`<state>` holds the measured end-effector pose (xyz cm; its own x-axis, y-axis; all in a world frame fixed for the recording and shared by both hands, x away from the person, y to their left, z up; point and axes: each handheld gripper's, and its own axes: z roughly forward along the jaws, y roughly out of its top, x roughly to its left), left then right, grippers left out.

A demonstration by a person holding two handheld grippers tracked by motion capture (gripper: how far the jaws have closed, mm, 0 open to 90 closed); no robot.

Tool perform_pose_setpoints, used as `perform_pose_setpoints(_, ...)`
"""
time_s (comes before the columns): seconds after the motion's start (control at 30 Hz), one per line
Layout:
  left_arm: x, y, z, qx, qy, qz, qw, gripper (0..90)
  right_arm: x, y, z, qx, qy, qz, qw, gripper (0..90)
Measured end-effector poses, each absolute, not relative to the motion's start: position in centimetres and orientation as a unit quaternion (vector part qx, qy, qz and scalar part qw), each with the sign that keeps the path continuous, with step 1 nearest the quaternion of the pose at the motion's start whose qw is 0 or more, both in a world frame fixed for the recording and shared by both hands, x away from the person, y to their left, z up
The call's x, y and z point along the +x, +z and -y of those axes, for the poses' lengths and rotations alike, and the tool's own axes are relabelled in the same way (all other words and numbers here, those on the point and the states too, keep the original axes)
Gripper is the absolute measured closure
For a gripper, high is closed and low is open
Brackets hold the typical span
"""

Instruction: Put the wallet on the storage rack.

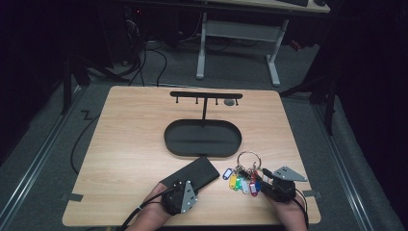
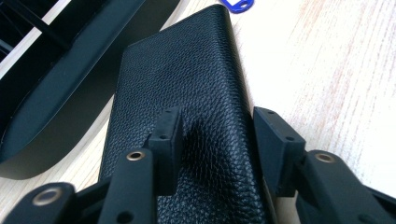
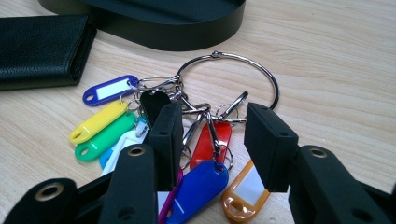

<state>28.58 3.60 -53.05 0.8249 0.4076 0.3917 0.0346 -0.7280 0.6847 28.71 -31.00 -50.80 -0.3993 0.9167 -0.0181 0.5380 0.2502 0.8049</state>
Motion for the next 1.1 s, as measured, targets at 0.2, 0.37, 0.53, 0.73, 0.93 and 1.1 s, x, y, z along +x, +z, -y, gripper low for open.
perform_pose_setpoints(0.2,28.5,-52.8,-3.9,0.889,0.264,-0.124,0.353,66.6,28.6,-50.7,31.0,0.487,0.373,-0.748,0.254,58.0)
perform_pose_setpoints(0.37,29.0,-52.4,-4.5,0.889,0.246,-0.135,0.361,71.9,28.6,-50.8,31.0,0.486,0.375,-0.749,0.251,58.3)
perform_pose_setpoints(0.53,29.0,-51.8,-5.2,0.882,0.248,-0.143,0.375,77.5,28.6,-50.8,30.9,0.485,0.373,-0.750,0.249,58.6)
perform_pose_setpoints(0.73,29.1,-51.0,-6.3,0.871,0.235,-0.156,0.402,79.9,28.6,-50.8,31.1,0.486,0.377,-0.748,0.251,58.6)
perform_pose_setpoints(0.93,29.1,-50.4,-7.5,0.862,0.220,-0.163,0.426,80.5,28.5,-50.6,31.3,0.487,0.380,-0.745,0.252,59.5)
perform_pose_setpoints(1.1,29.0,-49.9,-8.3,0.852,0.208,-0.175,0.448,81.0,28.7,-50.7,31.1,0.487,0.384,-0.744,0.248,58.7)
